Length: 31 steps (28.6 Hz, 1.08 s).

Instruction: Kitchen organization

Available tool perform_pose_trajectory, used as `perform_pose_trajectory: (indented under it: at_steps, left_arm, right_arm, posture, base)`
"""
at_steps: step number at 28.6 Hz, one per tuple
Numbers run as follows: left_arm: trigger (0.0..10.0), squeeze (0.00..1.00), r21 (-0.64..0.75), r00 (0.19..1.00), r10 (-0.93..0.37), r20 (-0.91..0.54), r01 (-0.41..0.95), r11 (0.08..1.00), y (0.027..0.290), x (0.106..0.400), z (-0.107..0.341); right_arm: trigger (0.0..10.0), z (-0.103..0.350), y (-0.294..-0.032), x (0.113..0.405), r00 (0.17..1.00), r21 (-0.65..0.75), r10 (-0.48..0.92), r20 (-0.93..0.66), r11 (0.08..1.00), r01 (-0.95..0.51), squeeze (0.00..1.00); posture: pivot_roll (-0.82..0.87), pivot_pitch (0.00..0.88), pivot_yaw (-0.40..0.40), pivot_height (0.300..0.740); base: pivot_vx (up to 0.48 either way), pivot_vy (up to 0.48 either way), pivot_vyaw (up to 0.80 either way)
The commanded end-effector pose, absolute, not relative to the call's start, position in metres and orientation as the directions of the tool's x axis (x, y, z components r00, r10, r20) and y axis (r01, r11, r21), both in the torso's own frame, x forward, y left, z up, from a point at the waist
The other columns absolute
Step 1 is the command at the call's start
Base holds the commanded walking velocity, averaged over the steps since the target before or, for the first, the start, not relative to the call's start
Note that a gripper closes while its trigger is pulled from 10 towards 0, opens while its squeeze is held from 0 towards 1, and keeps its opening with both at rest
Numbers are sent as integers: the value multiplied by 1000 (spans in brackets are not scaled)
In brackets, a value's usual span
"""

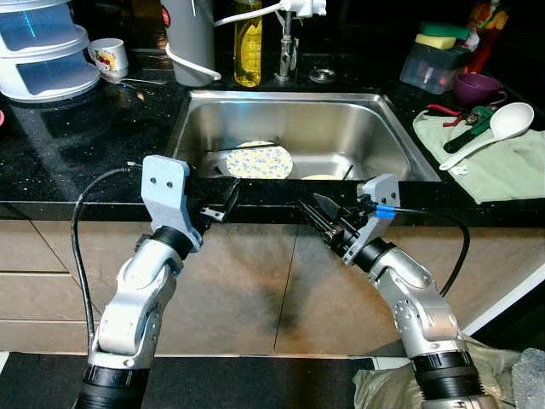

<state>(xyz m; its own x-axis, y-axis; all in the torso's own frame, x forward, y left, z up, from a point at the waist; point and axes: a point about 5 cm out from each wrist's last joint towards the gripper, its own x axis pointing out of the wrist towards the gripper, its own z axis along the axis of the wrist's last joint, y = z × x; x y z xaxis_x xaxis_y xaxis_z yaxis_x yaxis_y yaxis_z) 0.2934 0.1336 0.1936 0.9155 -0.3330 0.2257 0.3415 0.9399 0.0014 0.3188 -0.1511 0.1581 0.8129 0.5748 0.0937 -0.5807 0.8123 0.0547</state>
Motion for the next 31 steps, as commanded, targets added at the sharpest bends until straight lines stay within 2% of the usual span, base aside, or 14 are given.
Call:
perform_pose_trajectory:
  at_steps: [1, 5, 6, 8, 11, 12, 13, 15, 16, 20, 23, 27, 31]
  left_arm:
    - [10000, 0, 4, 904, -362, 227, 371, 929, 131, 291, 195]
    - [10000, 0, -12, 870, -447, 210, 460, 888, 124, 285, 192]
    - [10000, 0, -12, 870, -447, 210, 460, 888, 124, 285, 192]
    - [10000, 0, -9, 858, -474, 196, 485, 874, 124, 283, 189]
    - [10000, 0, -21, 836, -529, 148, 537, 843, 125, 276, 176]
    - [10000, 0, -21, 836, -529, 148, 537, 843, 125, 276, 176]
    - [10000, 0, -26, 828, -545, 131, 553, 833, 126, 274, 172]
    - [10000, 0, -38, 790, -607, 83, 611, 790, 125, 265, 161]
    - [10000, 0, -44, 765, -640, 65, 643, 764, 124, 260, 156]
    - [10000, 0, -70, 723, -690, 26, 690, 720, 124, 251, 147]
    - [10000, 0, -69, 670, -736, -93, 734, 676, 129, 238, 123]
    - [10000, 0, -103, 736, -653, -179, 646, 756, 146, 242, 99]
    - [10000, 0, -114, 790, -535, -299, 527, 842, 163, 245, 69]
  right_arm:
    - [10000, 159, -156, 319, 809, 67, 578, 108, 807, -586, 0]
    - [10000, 157, -161, 303, 685, 135, 720, 115, 671, -729, 0]
    - [10000, 157, -161, 303, 685, 135, 720, 115, 671, -729, 0]
    - [10000, 150, -162, 296, 630, 133, 773, 70, 619, -774, 0]
    - [10000, 137, -167, 277, 502, 177, 865, 6, 493, -852, 0]
    - [10000, 137, -167, 277, 502, 177, 865, 6, 493, -852, 0]
    - [10000, 134, -170, 270, 457, 205, 889, -7, 449, -870, 0]
    - [10000, 127, -176, 255, 360, 259, 932, -43, 358, -897, 0]
    - [10000, 123, -179, 251, 340, 276, 939, -59, 343, -898, 0]
    - [10000, 118, -183, 250, 344, 287, 935, -86, 354, -890, 0]
    - [10000, 105, -192, 254, 405, 276, 899, -165, 436, -856, 0]
    - [10000, 83, -207, 255, 470, 243, 835, -286, 538, -807, 0]
    - [10000, 59, -223, 259, 581, 223, 713, -392, 687, -692, 0]
  posture:
    - [65, 37, -39, 740]
    - [62, 31, -39, 740]
    - [62, 31, -39, 740]
    - [62, 30, -40, 740]
    - [66, 24, -44, 740]
    - [66, 24, -44, 740]
    - [66, 23, -44, 740]
    - [65, 23, -45, 740]
    - [68, 25, -48, 740]
    - [68, 25, -49, 740]
    - [67, 28, -50, 740]
    - [71, 31, -49, 740]
    - [70, 35, -49, 740]
  base:
    - [0, 0, 0]
    - [0, 0, 0]
    - [0, 0, 0]
    - [0, 0, 0]
    - [0, 0, 0]
    - [0, 0, 0]
    - [0, 0, 0]
    - [0, 0, 0]
    - [0, 0, 0]
    - [0, 0, 0]
    - [0, 0, 0]
    - [0, 0, 0]
    - [0, 0, 0]
